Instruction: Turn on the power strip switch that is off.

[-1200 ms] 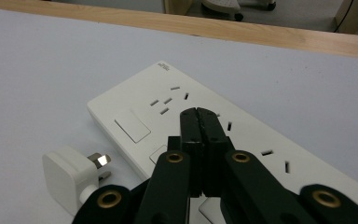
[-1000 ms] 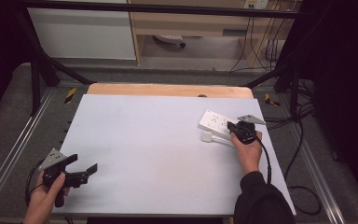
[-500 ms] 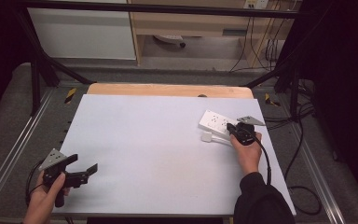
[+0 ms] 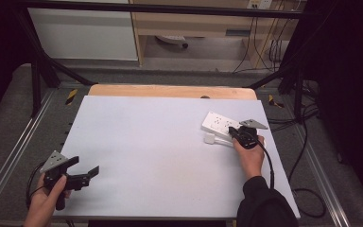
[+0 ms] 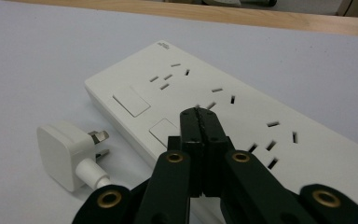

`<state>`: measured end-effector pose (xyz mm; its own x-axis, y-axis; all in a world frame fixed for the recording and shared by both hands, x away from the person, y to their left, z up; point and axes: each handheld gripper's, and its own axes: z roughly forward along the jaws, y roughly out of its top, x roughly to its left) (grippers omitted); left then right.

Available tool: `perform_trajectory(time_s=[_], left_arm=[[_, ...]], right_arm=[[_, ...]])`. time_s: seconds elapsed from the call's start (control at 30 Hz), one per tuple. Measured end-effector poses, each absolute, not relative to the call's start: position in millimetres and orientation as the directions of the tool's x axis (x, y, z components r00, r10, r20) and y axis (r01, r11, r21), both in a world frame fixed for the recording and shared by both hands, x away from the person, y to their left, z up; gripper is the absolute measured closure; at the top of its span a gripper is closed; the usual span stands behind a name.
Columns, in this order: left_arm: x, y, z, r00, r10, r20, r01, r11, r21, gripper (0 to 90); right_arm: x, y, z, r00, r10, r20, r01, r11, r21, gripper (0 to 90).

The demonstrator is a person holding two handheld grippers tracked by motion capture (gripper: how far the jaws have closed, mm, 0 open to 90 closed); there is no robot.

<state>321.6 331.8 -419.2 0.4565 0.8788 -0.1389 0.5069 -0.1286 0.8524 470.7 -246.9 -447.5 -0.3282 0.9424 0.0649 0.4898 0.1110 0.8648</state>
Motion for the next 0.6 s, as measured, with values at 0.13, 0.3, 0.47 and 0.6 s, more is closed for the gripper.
perform_trajectory(time_s=[0.13,0.3,0.47,0.6], left_arm=[[321.5,331.5,-419.3,0.458,0.878,-0.140,0.508,-0.129,0.852,6.3],[321.6,331.5,-419.4,0.457,0.878,-0.141,0.509,-0.129,0.851,6.3],[321.6,330.9,-419.6,0.458,0.877,-0.141,0.509,-0.129,0.851,6.3],[321.5,331.4,-419.5,0.456,0.879,-0.139,0.509,-0.129,0.851,6.3]], right_arm=[[471.8,-244.8,-447.8,-0.337,0.940,0.061,0.486,0.118,0.866,90.0],[472.5,-242.6,-449.1,-0.338,0.939,0.059,0.486,0.120,0.866,90.0],[472.2,-242.2,-449.7,-0.338,0.940,0.050,0.481,0.127,0.867,90.0],[472.3,-240.8,-450.0,-0.339,0.939,0.049,0.481,0.129,0.867,90.0]])
